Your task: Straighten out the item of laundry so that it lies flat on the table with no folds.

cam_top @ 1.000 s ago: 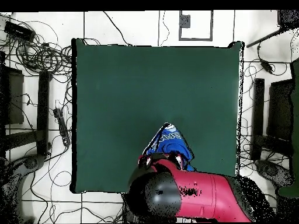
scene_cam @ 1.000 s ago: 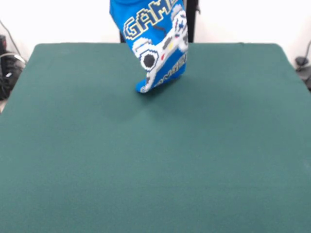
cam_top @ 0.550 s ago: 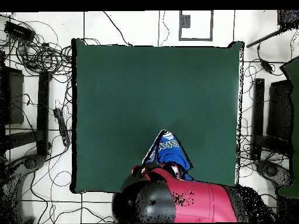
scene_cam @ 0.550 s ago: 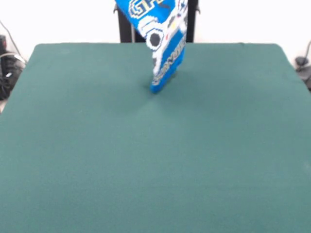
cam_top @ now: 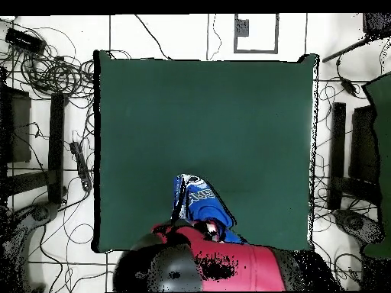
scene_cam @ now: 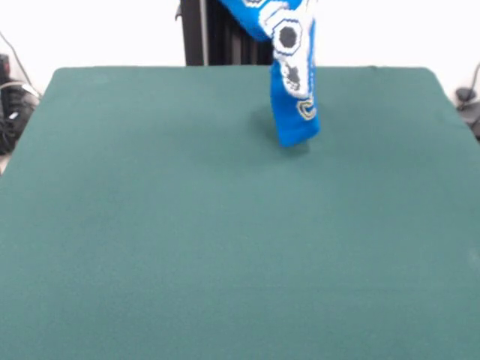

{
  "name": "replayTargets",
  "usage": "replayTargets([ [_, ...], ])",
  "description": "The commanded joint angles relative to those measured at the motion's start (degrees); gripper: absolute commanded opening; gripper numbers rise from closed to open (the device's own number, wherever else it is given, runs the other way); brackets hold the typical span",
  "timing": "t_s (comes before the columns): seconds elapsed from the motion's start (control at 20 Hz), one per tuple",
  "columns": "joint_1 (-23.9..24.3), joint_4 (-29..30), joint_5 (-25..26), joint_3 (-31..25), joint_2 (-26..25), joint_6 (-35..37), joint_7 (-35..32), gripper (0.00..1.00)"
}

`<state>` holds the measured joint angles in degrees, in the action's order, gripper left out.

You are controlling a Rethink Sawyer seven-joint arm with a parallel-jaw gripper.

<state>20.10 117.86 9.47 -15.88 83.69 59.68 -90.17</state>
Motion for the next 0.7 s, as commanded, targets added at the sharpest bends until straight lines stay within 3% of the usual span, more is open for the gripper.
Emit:
replayTargets([
  [0.05, -4.2, -3.7, -1.1, -6.3, -4.6, 5.9, 3.4, 0.0],
  [0.45, -7.5, -8.2, 1.0, -6.5, -13.0, 0.8, -2.1, 0.0],
  [0.7, -10.2, -12.8, 2.4, -6.4, -15.7, 2.8, -5.3, 0.0],
])
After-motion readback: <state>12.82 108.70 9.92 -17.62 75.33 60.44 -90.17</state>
